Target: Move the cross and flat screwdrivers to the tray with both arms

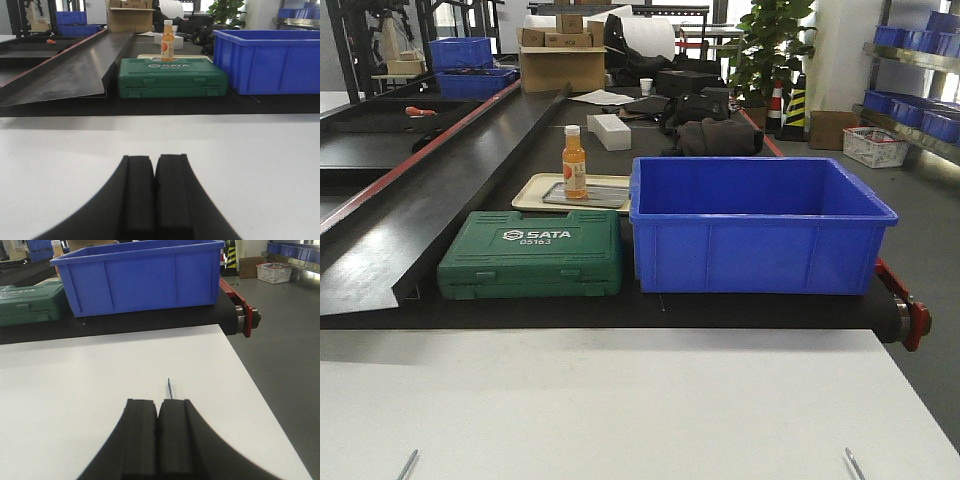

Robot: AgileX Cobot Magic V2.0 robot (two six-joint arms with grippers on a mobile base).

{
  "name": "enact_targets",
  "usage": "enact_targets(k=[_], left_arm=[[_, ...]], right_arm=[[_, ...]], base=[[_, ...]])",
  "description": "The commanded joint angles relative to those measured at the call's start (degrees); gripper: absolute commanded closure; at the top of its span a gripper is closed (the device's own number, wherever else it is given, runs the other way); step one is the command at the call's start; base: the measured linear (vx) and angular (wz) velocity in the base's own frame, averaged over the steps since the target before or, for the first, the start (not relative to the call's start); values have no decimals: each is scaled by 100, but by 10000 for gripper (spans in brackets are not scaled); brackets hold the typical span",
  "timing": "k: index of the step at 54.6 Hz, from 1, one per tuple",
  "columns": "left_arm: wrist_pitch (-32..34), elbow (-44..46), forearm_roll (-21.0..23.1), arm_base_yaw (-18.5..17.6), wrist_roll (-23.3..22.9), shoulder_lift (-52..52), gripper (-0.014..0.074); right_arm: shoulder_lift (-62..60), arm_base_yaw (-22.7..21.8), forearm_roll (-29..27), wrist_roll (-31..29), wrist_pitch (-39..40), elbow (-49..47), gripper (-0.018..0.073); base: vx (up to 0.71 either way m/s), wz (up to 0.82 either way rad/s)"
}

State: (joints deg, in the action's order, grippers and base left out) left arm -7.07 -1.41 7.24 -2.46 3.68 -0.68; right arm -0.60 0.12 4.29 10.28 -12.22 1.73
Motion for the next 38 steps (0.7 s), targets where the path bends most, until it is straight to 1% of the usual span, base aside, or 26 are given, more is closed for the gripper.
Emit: enact_targets(k=[1,33,38], left_arm=[[505,141,15,16,-49,40,602],[510,141,15,16,-55,40,602],[609,141,19,16,-55,40,602]], right_arm=[[-31,-22,12,-16,443,41,567],[-31,-22,12,-16,443,41,567],[-31,-22,12,-16,484,41,567]], base=[[0,0],[0,0],[0,0]])
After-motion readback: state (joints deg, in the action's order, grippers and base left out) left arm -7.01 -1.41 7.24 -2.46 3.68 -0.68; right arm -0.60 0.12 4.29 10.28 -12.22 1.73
